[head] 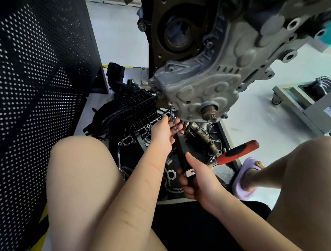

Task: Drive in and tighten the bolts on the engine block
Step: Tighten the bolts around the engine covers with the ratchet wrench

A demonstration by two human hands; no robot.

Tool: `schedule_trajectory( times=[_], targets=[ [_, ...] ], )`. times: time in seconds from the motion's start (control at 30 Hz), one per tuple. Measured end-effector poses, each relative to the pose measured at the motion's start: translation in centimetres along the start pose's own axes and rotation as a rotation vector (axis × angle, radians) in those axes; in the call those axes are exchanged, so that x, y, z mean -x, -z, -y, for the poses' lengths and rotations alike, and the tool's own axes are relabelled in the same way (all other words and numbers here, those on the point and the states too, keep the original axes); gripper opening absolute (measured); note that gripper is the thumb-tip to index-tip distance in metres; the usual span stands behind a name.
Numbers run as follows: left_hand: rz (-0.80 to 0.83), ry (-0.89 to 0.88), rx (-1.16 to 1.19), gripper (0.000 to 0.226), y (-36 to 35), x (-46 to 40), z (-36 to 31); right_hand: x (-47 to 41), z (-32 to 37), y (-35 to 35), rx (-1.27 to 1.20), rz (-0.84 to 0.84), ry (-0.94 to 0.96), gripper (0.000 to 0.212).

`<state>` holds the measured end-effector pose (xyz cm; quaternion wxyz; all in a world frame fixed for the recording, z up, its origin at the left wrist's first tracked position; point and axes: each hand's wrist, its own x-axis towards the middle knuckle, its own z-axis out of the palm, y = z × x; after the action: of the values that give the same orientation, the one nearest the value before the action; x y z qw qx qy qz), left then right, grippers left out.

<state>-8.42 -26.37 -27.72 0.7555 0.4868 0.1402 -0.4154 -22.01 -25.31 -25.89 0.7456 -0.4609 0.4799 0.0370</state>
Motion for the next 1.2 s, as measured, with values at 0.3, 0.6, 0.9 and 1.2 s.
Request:
schedule_trajectory(
  times=[0.3, 0.6, 0.9, 1.2],
  targets=[
    [-0.034, -0.052, -0.037, 0.024, -1.0, -0.9, -0.1, 0.1, -0.7, 0.3, 0.15, -0.038, 0.066, 0.04],
    [-0.047, -0.142, -0.098, 0.022, -0.1, 1.2, -0.4, 1.0, -1.4, 0.7, 0.203, -0.003, 0.127, 0.039],
    [-0.025, -0.395, -0.268, 0.01, 0.8, 2.7, -2.6, 1.8, 0.6, -1.2, 0.231, 0.026, 0.21, 0.043],
    [-0.054, -0.409, -0.185, 0.021, -0.3, 3.0, -3.1, 2.3, 1.8, -1.0, 0.254, 0.0, 0.226, 0.042]
  ],
)
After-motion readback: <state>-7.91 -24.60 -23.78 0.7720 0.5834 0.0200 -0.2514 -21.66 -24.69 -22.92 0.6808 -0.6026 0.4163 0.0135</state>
